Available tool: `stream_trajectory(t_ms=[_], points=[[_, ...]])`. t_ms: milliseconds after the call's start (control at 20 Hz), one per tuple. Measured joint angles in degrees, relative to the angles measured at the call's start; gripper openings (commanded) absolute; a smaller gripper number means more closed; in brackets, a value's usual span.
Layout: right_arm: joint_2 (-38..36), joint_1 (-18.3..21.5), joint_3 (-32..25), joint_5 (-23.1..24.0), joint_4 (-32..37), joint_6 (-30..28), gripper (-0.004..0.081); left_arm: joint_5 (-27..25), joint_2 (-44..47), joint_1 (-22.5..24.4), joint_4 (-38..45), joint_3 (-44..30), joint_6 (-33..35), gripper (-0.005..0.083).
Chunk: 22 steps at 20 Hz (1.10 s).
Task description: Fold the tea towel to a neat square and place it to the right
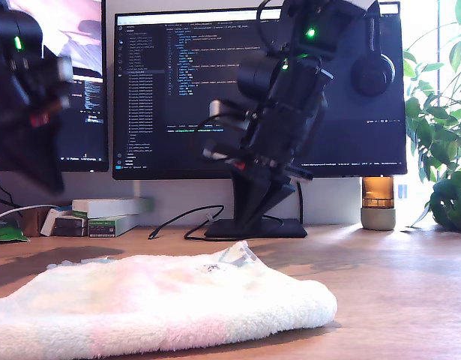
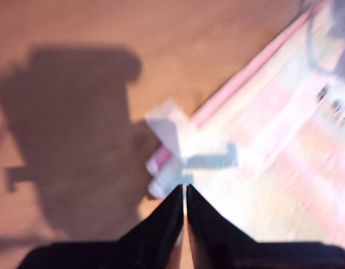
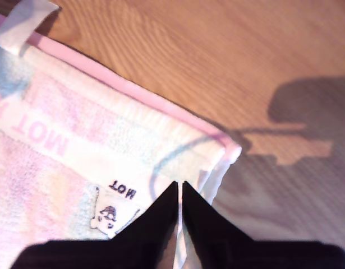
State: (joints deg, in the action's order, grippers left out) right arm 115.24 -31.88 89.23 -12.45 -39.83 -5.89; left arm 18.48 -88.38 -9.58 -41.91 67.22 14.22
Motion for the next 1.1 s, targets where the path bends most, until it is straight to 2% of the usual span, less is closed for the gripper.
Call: stream_trajectory(t_ms=[200, 600, 850, 1100], points=[[-5.4, 0.6, 0.0, 1.0, 0.4, -1.6, -0.0011, 0.1, 10.6, 0.0, 4.3, -2.1, 1.4, -0.0021], [-15.6, 1.2, -1.7, 1.0, 8.2, -3.0, -0.0011, 3.4, 24.3, 0.0, 13.9, -18.6, 3.1, -0.0021], [-22.8, 1.5, -10.7, 1.0, 15.1, -3.2, -0.0011, 7.9, 35.3, 0.1, 18.1, -23.8, 5.9, -0.0021], [-32.0, 1.5, -25.4, 0.4, 26.0, -3.2, -0.0011, 9.7, 43.3, 0.1, 16.7, -27.7, 7.0, -0.0021]])
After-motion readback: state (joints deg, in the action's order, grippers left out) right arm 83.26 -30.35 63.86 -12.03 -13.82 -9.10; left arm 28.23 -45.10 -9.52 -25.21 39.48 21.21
